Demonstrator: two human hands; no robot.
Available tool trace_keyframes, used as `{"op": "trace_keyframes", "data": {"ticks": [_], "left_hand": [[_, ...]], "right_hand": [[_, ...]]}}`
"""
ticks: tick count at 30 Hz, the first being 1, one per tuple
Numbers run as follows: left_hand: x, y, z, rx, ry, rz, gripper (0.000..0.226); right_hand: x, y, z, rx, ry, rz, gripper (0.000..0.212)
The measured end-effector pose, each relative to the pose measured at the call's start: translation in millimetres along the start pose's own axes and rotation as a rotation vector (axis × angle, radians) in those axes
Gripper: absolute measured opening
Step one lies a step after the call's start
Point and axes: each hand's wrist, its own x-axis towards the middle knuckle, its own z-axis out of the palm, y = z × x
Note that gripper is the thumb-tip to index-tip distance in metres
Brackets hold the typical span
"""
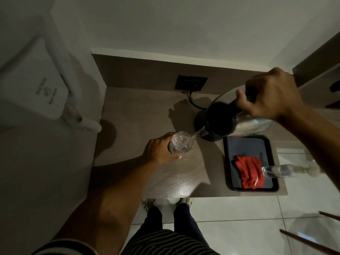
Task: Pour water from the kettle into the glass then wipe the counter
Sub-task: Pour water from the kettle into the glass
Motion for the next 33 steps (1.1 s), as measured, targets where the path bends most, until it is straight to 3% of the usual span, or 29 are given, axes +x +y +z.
{"op": "trace_keyframes", "data": {"ticks": [23, 33], "left_hand": [[-1.9, 0.9, 0.3, -0.013, 0.011, -0.015, 0.092], [-1.6, 0.2, 0.2, -0.025, 0.002, -0.027, 0.095]], "right_hand": [[4.5, -3.6, -2.6, -0.043, -0.017, -0.02, 0.053], [-8.4, -0.4, 22.1, 0.132, -0.045, 0.075, 0.052]]}}
